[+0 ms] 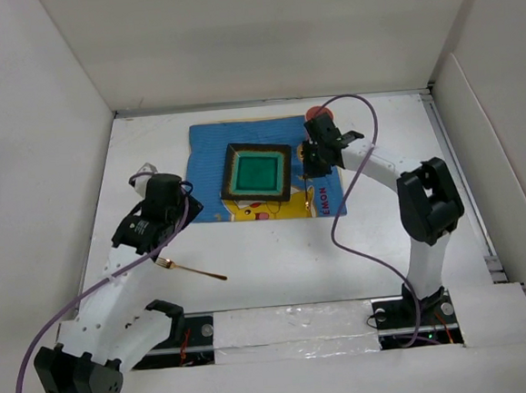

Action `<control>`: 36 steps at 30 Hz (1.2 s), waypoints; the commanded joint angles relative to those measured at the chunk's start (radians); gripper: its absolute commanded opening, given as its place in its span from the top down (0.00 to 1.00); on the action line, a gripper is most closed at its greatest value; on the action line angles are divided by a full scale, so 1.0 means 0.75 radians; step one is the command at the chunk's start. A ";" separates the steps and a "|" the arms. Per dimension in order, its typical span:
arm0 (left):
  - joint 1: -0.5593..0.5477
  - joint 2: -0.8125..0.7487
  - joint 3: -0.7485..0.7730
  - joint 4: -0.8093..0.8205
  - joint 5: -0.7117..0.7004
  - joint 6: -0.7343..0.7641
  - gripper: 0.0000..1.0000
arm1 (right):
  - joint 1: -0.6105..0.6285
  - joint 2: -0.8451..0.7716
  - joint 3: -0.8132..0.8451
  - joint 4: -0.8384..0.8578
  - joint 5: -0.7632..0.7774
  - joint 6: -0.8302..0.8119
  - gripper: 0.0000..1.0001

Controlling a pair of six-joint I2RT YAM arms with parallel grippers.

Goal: Set the dinner table for one person

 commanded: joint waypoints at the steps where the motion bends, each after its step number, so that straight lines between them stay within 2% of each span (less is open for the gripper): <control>1: 0.099 -0.015 -0.071 -0.090 0.082 -0.104 0.63 | -0.028 0.041 0.114 0.104 0.076 0.017 1.00; 4: 0.157 -0.032 -0.124 -0.110 0.150 -0.100 0.64 | -0.028 0.119 0.141 0.114 0.107 0.017 1.00; 9: 0.157 -0.046 -0.126 -0.200 0.154 -0.122 0.61 | -0.028 0.190 0.180 0.114 0.152 0.025 1.00; 14: 0.157 0.122 -0.081 -0.396 0.115 -0.208 0.59 | -0.015 0.205 0.156 0.138 0.168 0.042 0.81; 15: 0.157 0.189 -0.077 -0.457 0.119 -0.231 0.59 | -0.015 0.199 0.145 0.140 0.168 0.054 0.73; 16: 0.157 0.189 -0.077 -0.458 0.119 -0.231 0.59 | -0.015 0.199 0.145 0.140 0.168 0.054 0.73; 18: 0.157 0.206 -0.101 -0.460 0.146 -0.249 0.59 | -0.015 0.178 0.131 0.142 0.172 0.060 0.65; 20: 0.157 0.202 -0.156 -0.415 0.185 -0.298 0.58 | -0.003 0.129 0.115 0.149 0.168 0.060 0.55; 25: 0.157 0.214 -0.234 -0.388 0.175 -0.411 0.58 | 0.021 -0.022 0.033 0.136 0.121 0.070 0.43; 36: 0.157 0.363 -0.202 -0.491 0.093 -0.595 0.64 | 0.075 -0.515 -0.231 0.144 0.037 0.062 0.42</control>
